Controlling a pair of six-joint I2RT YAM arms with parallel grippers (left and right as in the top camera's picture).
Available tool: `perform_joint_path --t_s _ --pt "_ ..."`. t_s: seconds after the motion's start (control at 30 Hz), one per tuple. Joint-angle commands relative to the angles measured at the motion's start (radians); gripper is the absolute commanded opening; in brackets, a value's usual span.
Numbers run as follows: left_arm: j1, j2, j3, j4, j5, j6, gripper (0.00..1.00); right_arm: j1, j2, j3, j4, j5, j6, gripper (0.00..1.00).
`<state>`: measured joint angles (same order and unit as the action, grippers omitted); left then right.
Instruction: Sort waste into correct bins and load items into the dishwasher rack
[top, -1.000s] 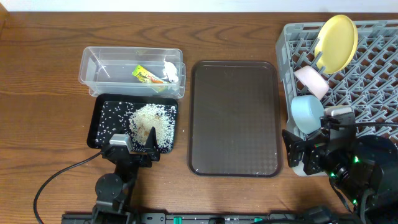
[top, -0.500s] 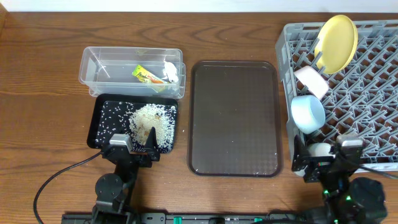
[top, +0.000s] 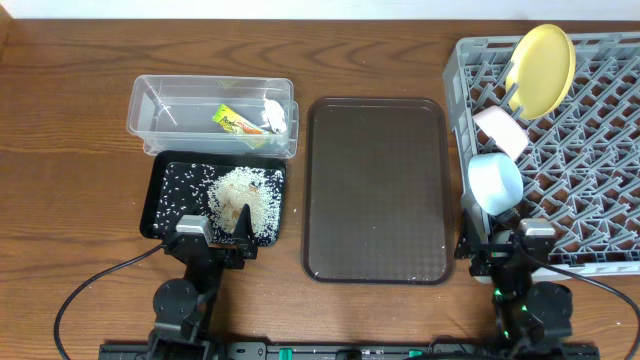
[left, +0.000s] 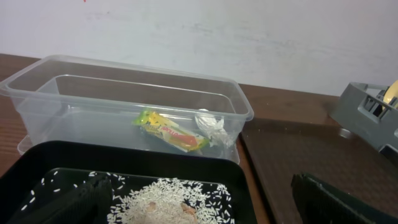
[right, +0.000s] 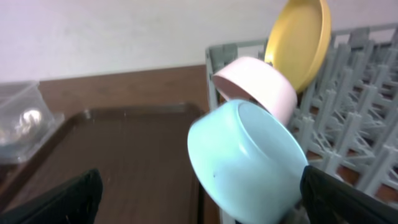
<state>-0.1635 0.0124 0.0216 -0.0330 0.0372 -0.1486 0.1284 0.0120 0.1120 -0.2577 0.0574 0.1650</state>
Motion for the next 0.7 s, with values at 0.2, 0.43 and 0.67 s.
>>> perform_joint_path --t_s 0.2,0.43,0.67 --pt "0.006 -0.002 -0.018 -0.037 -0.027 0.018 0.94 -0.005 -0.006 -0.107 0.188 -0.006 -0.005 0.99" --pt "0.006 -0.002 -0.018 -0.037 -0.027 0.018 0.94 -0.005 -0.005 -0.106 0.188 -0.006 -0.005 0.99" --pt "0.006 -0.002 -0.018 -0.037 -0.027 0.018 0.94 -0.005 -0.005 -0.106 0.188 -0.006 -0.005 0.99"
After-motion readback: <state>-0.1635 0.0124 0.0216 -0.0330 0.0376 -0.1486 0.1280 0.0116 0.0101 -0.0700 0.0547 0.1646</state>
